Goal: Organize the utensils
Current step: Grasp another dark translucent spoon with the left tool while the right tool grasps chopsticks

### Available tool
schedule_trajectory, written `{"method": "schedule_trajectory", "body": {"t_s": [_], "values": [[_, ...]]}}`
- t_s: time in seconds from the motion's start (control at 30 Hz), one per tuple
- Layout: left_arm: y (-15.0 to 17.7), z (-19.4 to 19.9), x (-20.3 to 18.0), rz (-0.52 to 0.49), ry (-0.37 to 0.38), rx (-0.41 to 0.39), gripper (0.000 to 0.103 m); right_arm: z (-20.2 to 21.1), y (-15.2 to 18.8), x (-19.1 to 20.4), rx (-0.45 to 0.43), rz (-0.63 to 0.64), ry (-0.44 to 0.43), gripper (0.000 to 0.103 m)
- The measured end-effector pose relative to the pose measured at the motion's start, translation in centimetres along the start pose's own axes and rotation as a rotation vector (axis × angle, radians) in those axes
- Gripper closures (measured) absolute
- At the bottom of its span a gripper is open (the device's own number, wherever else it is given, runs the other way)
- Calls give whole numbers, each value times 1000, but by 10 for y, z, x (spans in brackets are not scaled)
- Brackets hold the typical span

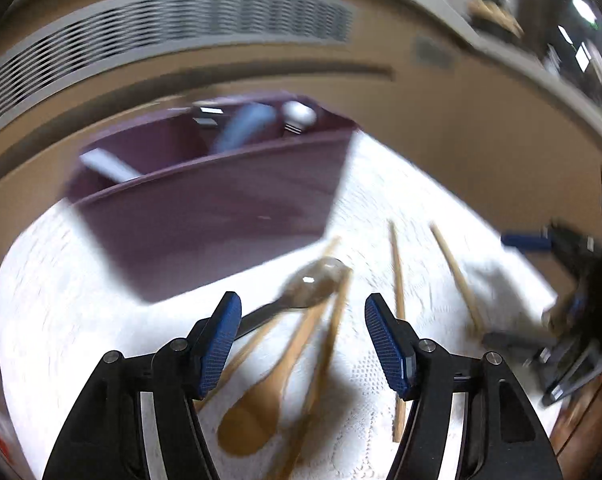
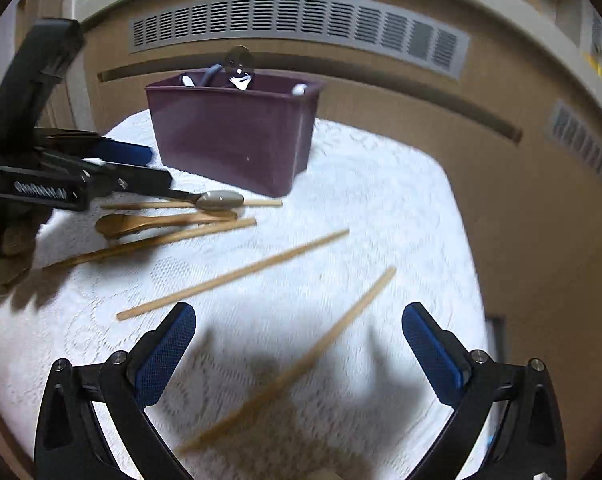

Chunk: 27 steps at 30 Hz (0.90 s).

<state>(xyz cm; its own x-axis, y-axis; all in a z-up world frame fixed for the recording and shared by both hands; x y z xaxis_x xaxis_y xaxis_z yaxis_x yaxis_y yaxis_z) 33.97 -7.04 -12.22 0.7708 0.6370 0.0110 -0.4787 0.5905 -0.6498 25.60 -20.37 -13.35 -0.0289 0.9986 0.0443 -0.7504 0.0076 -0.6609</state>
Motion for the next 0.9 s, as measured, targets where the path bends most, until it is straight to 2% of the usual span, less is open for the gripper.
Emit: {"method": "schedule_trajectory", "body": {"t_s": [0.03, 0.1, 0.2, 0.23, 0.33, 0.5, 0.6, 0.67, 0.73, 0.77, 0.8, 0.9], "values": [[-1, -10, -6, -64, -5, 46, 38, 2, 2, -4, 2, -17, -8, 1], [1, -23, -5, -115, -15, 109, 38, 4, 3, -10, 5, -37, -14, 1], [9, -43, 5, -118, -21, 195, 38, 4, 7, -16, 13, -47, -16, 1], [8, -45, 6, -104, -6, 196, 38, 3, 7, -18, 17, -50, -17, 1], [5, -46, 11, -47, 5, 196, 39, -1, 11, -18, 25, -60, -22, 1], [6, -49, 17, 105, 40, 204, 51, -11, 14, -20, 52, -99, -32, 1], [8, -46, 27, 210, 16, 205, 65, -14, 15, -20, 72, -127, -47, 1], [13, -40, 29, 301, 34, 209, 72, -16, 17, -22, 89, -149, -36, 2], [23, -30, 25, 359, 42, 216, 73, -19, 19, -22, 107, -157, -32, 17], [29, -24, 20, 372, 35, 218, 73, -23, 21, -20, 131, -154, -39, 36], [35, -16, 15, 370, 14, 215, 73, -27, 23, -18, 161, -157, -43, 47], [48, 2, -1, 362, -12, 193, 73, -34, 22, -17, 172, -155, -16, 49]]}}
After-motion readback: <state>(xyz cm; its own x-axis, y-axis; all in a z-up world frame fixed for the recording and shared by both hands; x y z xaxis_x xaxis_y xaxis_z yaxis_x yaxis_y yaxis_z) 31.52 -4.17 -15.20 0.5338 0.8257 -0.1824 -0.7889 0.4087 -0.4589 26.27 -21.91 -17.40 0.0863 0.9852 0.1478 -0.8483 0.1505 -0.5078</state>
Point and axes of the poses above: each gripper's, at about its wrist camera, not at the fingertips, and z roughly against the way its jaws point, x to its left, y to its underside, the point moved 9 cm from there along -z, roughly the way its jaws point, and after that the axes turned 10 degrees about -z, right-handed, at the moved point
